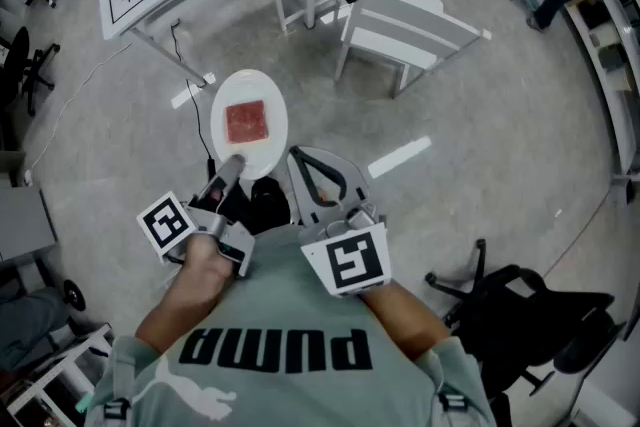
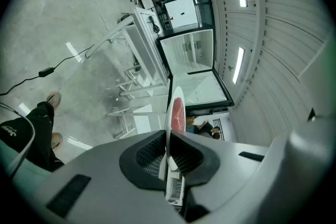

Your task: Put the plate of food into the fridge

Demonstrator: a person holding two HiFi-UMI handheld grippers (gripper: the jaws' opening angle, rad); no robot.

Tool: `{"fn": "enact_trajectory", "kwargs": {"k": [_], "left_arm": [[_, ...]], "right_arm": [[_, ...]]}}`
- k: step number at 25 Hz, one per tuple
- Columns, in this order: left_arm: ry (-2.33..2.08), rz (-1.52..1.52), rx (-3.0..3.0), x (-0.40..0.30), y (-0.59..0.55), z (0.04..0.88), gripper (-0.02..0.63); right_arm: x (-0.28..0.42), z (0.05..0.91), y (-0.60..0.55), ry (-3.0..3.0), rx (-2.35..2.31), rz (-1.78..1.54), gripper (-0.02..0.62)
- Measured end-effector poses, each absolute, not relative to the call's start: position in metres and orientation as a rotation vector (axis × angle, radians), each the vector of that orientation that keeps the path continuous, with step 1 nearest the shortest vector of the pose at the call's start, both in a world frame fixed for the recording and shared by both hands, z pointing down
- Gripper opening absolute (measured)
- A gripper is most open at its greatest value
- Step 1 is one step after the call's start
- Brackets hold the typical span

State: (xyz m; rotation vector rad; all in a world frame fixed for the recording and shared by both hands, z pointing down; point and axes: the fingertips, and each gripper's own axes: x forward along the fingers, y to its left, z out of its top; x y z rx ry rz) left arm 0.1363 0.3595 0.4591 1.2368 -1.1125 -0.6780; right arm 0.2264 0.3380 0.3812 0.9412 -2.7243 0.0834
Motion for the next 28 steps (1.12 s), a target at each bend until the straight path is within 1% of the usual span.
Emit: {"fn": "enact_trajectory", "kwargs": {"k": [15,28], "left_arm": [[-1.113,-0.685,1.241,0.124,0.356,0.461,0.025],[-1.099,-0.665,1.246,0.09,0.317,0.457,0.025]], "right_arm": [[0.215,0.382,0.334,-2.73,0.937,0.068,0.003],[0.176,0.373,0.295,-2.742,0.972,0.112,0.005]]}}
